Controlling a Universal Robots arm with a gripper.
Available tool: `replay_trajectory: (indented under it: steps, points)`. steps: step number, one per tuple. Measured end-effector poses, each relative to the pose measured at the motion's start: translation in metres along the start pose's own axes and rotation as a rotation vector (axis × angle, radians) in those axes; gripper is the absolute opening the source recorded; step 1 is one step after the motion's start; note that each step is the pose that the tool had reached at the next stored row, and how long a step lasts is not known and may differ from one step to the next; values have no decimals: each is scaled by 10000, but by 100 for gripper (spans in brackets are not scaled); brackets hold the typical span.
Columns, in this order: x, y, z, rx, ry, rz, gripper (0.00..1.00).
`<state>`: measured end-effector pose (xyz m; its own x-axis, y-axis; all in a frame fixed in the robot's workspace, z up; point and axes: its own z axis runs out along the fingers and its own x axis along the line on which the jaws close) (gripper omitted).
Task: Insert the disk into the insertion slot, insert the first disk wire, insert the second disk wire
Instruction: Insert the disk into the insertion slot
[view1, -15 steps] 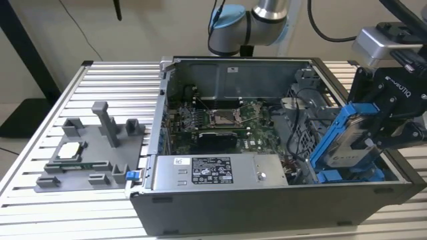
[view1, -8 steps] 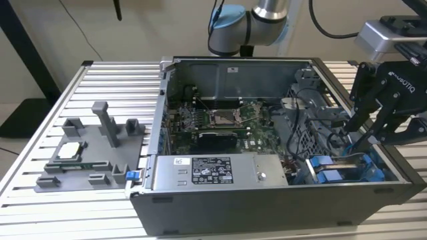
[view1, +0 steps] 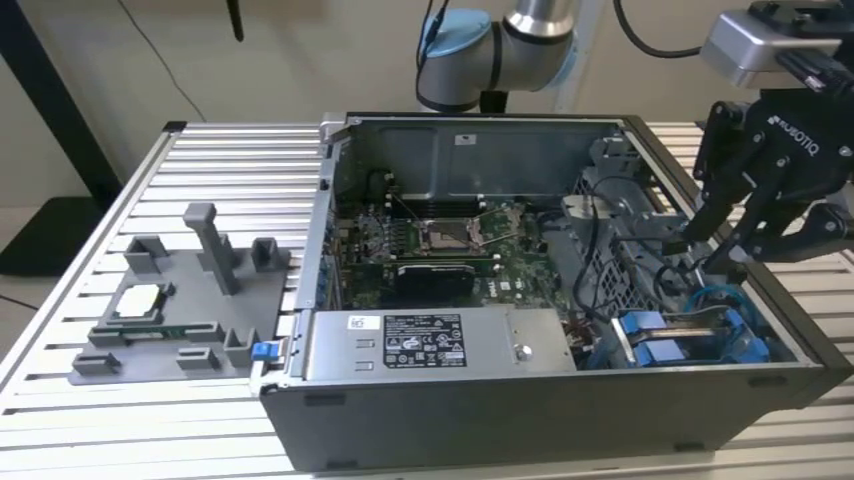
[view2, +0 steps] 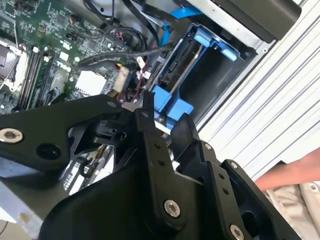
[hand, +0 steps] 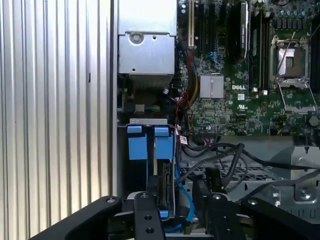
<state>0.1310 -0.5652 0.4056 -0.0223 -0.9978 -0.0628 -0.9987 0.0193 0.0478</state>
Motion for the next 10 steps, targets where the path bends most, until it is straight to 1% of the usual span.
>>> replay_trajectory:
  steps: [2,3,7,10]
  points:
    - [-56,3,4,27,-9,-7,100]
    - [-74,4,7,64,-18,-21,100]
    - [-130,21,35,284,-46,-75,100]
    - [-147,73,84,412,-46,-96,100]
